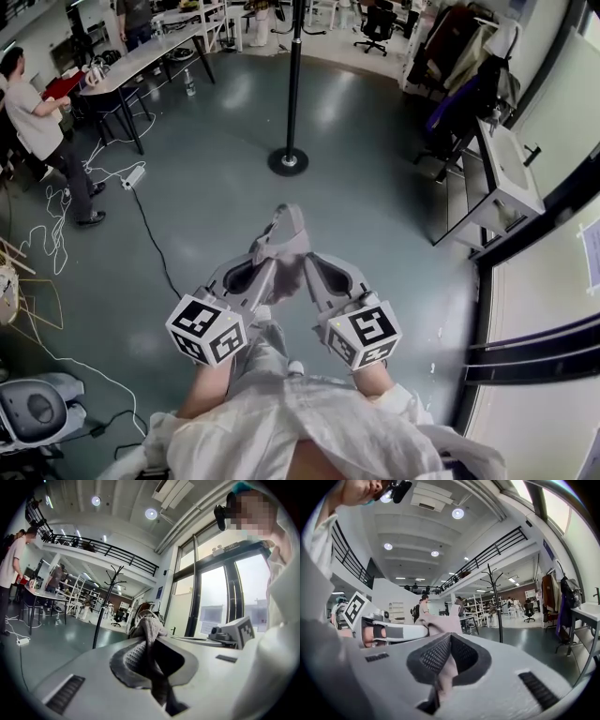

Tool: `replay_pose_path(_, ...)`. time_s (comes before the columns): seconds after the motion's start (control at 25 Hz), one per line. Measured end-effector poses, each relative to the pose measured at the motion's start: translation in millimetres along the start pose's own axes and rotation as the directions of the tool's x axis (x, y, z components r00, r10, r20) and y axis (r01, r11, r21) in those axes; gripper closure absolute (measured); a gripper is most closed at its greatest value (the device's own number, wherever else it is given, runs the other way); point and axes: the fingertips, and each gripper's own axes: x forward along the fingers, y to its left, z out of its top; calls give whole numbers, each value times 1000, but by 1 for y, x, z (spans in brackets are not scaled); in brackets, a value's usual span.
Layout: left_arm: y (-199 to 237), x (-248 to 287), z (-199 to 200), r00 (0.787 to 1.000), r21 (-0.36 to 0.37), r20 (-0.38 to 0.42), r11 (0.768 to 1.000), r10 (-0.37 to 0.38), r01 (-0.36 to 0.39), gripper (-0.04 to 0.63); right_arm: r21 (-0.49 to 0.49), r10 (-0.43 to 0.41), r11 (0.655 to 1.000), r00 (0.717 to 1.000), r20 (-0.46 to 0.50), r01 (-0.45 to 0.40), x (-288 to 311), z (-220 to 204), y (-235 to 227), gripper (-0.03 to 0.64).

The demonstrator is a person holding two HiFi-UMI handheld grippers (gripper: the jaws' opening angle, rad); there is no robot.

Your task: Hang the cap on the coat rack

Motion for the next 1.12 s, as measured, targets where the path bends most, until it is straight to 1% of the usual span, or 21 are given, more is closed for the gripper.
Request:
replay_pose_path(0.16,30,31,12,1000,6,8,1000,-14,14,569,18,21,1000,999,31,-22,42,11,-16,614)
replay_pose_path(0.36,87,69,39,999,10,17,1000,-30,29,569,27,5,1000,998,59,-6,107,34,-47,614)
replay_pose_path(0.56,146,109,68,999,27,14,999,-45,45,569,-30,-19,999,999,41,20,172,50,-75,614)
replay_pose_path(0.72,186,133,89,997,51,25,996,-69,68,568,-42,-63,997,996,69,66,217,68,-99,614)
replay_pose_path(0.92,228,152,103,994,75,35,992,-105,102,569,-11,-99,995,989,112,101,261,70,-116,614)
replay_pose_path(1.12,256,165,101,994,63,12,992,-108,107,568,15,-115,993,990,82,115,287,60,-125,614)
